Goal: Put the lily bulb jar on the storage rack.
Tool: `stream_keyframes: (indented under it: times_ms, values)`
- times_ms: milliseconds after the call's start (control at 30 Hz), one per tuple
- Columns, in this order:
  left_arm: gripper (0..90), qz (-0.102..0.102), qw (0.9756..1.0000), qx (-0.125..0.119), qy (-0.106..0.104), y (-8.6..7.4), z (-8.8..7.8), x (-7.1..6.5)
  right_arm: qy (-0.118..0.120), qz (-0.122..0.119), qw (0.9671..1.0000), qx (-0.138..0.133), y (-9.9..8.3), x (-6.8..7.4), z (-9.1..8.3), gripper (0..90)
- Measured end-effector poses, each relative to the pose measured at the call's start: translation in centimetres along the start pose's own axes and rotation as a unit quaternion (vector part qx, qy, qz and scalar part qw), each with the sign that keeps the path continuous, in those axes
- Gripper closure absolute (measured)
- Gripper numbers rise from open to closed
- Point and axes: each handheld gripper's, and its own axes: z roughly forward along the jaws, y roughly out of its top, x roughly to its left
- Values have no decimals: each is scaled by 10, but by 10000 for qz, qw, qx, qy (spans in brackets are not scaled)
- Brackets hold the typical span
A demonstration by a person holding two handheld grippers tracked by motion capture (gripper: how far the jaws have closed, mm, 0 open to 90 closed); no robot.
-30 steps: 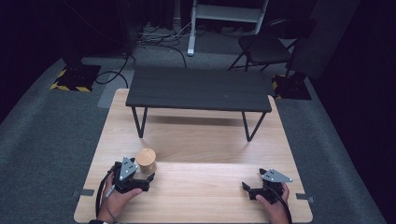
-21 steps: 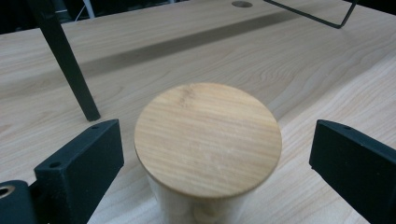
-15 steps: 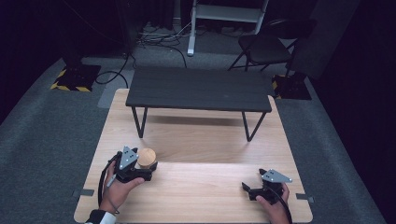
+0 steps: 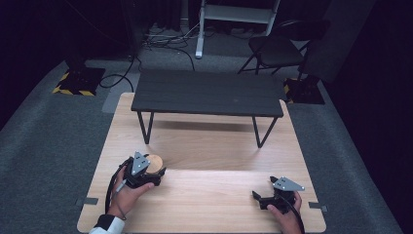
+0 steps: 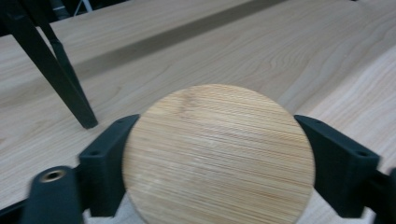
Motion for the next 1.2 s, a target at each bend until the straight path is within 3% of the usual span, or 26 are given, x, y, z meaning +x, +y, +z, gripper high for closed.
stream_keyframes:
  times_ms: [233, 367, 433, 667, 900, 1200]
  values:
    - [239, -2, 10000, -53, 16, -2, 1, 1, 1, 0, 10000, 1, 0, 0, 0, 0]
    - [240, -222, 9997, -20, -43, 1, 1, 5, 1, -1, 10000, 1, 0, 0, 0, 0]
    - [240, -179, 9998, 87, -73, 8, 0, 6, 2, -1, 10000, 1, 0, 0, 0, 0]
    - [241, -50, 9998, 56, -185, 34, -4, 5, 2, -1, 10000, 1, 0, 0, 0, 0]
    - [241, 55, 9992, -5, -385, 72, -9, 3, 3, -2, 10000, 0, 0, 0, 0, 0]
    - [241, 489, 9973, 38, -554, 145, -11, -8, 4, 0, 10000, 2, 0, 0, 0, 0]
